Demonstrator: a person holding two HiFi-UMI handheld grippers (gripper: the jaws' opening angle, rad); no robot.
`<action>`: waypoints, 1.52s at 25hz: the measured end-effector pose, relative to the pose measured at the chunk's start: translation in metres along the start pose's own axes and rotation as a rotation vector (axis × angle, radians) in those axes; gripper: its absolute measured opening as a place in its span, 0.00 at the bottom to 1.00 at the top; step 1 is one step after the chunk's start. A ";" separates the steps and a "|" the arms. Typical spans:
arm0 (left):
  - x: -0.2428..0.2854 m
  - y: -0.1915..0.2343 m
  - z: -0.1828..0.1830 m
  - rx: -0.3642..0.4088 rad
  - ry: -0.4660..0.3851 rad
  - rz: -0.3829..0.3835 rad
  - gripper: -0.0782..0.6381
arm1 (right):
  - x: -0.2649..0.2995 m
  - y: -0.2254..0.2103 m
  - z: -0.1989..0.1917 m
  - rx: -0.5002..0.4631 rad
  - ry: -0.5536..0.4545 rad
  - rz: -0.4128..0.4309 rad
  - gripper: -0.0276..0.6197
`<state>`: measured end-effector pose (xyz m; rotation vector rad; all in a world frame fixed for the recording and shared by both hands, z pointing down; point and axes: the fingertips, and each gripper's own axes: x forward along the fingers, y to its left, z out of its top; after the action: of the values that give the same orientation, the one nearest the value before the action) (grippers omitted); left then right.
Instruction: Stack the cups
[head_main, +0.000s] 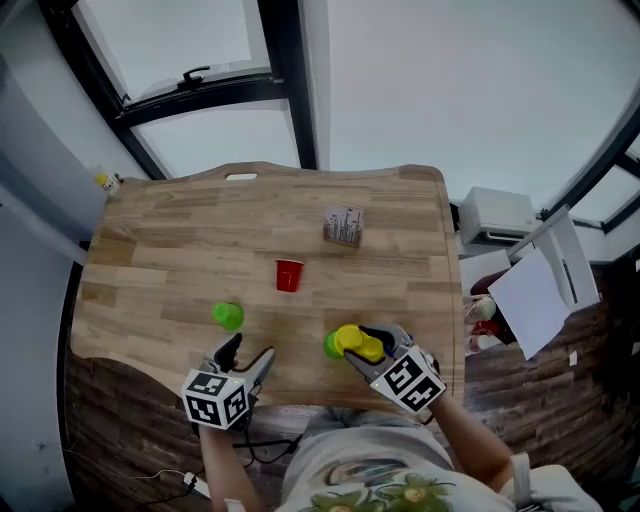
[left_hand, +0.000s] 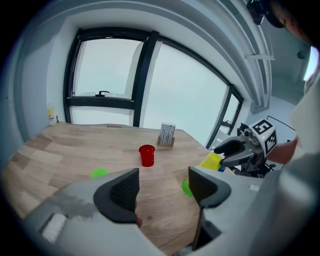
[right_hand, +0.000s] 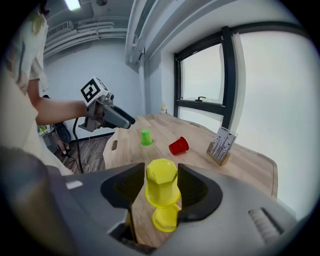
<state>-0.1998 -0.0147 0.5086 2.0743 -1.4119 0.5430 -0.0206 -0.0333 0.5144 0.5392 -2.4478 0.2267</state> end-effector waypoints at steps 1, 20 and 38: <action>0.000 0.002 -0.002 -0.006 0.001 0.007 0.56 | -0.001 0.000 0.000 0.000 -0.003 -0.001 0.36; 0.018 0.022 -0.006 -0.037 -0.005 0.096 0.56 | -0.023 -0.005 0.003 0.076 -0.039 0.009 0.43; 0.166 0.040 -0.001 -0.074 0.075 0.229 0.56 | -0.035 -0.058 0.002 0.201 -0.059 -0.074 0.42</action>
<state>-0.1767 -0.1419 0.6199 1.8279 -1.6109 0.6432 0.0285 -0.0745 0.4933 0.7313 -2.4707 0.4357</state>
